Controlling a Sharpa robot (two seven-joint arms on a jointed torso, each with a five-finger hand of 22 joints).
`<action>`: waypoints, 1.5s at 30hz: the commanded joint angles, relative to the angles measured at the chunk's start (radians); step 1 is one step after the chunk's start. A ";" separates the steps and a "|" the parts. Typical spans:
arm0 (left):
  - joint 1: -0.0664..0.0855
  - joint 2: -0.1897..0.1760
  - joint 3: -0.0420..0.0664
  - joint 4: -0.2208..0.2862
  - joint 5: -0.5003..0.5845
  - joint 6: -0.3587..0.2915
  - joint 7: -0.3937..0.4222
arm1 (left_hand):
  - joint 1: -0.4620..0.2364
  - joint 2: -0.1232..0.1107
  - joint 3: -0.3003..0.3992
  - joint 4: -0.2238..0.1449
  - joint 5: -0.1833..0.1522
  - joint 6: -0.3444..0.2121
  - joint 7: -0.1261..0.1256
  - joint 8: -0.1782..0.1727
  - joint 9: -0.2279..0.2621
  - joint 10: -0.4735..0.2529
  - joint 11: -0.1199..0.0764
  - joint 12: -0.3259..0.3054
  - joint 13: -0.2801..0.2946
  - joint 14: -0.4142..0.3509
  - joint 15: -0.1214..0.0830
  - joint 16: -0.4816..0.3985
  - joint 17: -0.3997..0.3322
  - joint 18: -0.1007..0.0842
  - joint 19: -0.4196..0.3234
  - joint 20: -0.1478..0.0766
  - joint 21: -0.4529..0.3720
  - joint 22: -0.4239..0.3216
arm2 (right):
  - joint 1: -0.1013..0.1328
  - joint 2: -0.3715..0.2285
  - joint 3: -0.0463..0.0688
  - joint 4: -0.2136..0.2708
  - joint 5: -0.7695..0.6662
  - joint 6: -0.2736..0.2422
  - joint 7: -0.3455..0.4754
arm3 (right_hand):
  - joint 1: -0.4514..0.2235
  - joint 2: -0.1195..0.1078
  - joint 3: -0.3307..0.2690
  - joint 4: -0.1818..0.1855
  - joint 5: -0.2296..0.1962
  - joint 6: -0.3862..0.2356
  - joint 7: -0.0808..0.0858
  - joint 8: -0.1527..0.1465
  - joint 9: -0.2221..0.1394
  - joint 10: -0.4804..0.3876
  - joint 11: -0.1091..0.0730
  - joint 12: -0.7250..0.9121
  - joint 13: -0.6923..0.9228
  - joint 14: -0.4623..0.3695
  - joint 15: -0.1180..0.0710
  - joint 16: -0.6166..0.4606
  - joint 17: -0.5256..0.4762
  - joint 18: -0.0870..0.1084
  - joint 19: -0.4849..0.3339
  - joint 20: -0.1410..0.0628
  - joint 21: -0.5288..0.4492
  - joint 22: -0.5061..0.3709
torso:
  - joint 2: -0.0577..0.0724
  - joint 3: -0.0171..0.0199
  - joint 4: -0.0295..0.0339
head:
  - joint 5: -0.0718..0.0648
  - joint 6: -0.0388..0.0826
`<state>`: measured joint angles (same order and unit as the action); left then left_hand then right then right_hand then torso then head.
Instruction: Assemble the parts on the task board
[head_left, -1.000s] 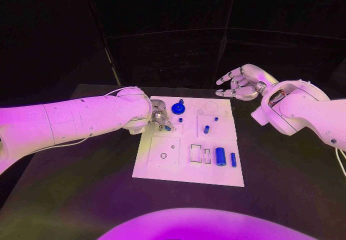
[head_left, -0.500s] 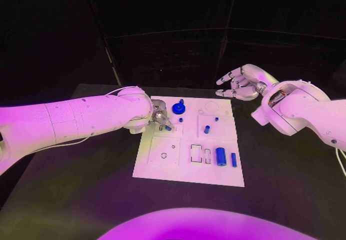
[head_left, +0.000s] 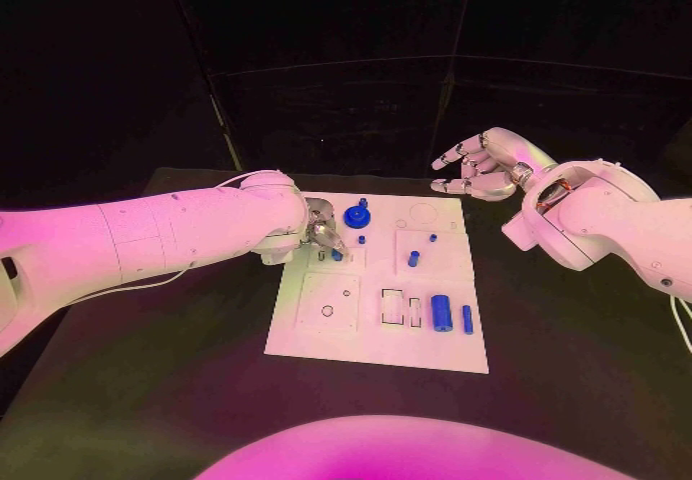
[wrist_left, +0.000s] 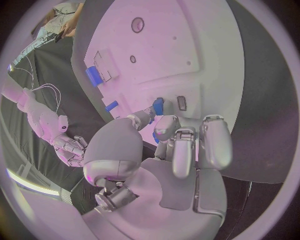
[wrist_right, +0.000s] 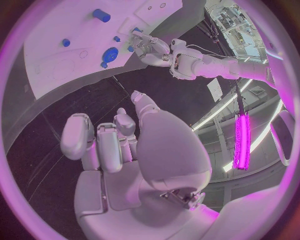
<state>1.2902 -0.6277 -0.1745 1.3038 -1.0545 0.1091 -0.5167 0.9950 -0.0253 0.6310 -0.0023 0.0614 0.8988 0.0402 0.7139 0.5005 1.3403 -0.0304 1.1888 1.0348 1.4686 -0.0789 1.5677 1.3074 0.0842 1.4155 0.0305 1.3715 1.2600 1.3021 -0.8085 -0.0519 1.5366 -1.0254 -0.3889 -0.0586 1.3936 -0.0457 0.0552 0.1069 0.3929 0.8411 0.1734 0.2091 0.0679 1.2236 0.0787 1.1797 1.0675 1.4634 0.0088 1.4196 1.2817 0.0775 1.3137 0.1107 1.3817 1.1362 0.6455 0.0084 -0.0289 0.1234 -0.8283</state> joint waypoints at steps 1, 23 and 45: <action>-0.003 0.006 -0.003 -0.007 0.006 0.058 -0.009 | -0.013 -0.001 0.057 -0.069 -0.007 0.005 -0.002 -0.001 -0.001 0.004 -0.002 0.007 0.002 0.102 -0.008 0.003 0.263 -0.013 0.007 -0.004 0.004 0.002 | 0.002 0.001 0.001 0.001 0.001 0.005 0.005 | 0.005 -0.003 0.003 0.002 -0.005 -0.006 -0.004 0.005 0.000 -0.006 0.000 -0.006 -0.002 0.046 -0.007 -0.001 0.001 0.014 -0.006 0.000 -0.004 -0.001 | 0.000 0.0003 0.0003 | -0.002 0.000; -0.002 0.018 -0.003 -0.025 0.007 0.069 -0.009 | -0.064 -0.029 -0.092 -0.016 -0.008 0.030 -0.010 -0.005 -0.002 0.007 -0.008 0.017 0.007 0.102 -0.014 0.003 0.263 -0.015 0.011 -0.010 0.005 0.010 | 0.002 0.002 0.001 -0.001 0.003 0.002 0.007 | 0.004 -0.004 0.003 0.003 -0.006 -0.007 -0.004 0.005 0.000 -0.008 0.001 -0.007 -0.004 0.045 -0.007 -0.002 -0.001 0.014 -0.007 0.000 -0.005 -0.002 | 0.000 -0.0002 0.0018 | -0.005 -0.004; -0.002 0.014 -0.002 -0.028 0.010 0.029 -0.007 | -0.119 -0.031 -0.339 0.086 -0.008 0.044 -0.013 -0.002 0.001 0.008 -0.010 0.024 0.005 0.102 -0.016 0.003 0.263 -0.015 0.015 -0.013 0.004 0.017 | 0.002 0.004 0.000 -0.008 0.006 0.007 0.009 | 0.000 -0.005 0.001 0.006 -0.007 -0.008 -0.003 0.005 -0.001 -0.007 0.001 -0.006 -0.004 0.046 -0.007 0.000 0.003 0.013 -0.006 0.000 -0.005 -0.001 | 0.000 -0.0010 0.0012 | -0.008 -0.001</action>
<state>1.2878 -0.6120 -0.1770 1.2725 -1.0488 0.1502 -0.5201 0.8853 -0.0538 0.2978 0.0820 0.0580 0.9350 0.0287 0.7138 0.5005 1.3491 -0.0394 1.2086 1.0388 1.4652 -0.0893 1.5677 1.3074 0.0841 1.4249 0.0213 1.3711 1.2754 1.3021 -0.8051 -0.0520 1.5285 -1.0228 -0.3862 -0.0583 1.3936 -0.0457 0.0552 0.1069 0.3894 0.8377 0.1701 0.2090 0.0679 1.2236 0.0788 1.1760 1.0641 1.4633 0.0088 1.4196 1.2839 0.0775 1.3137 0.1107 1.3817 1.1354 0.6456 0.0081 -0.0276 0.1168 -0.8306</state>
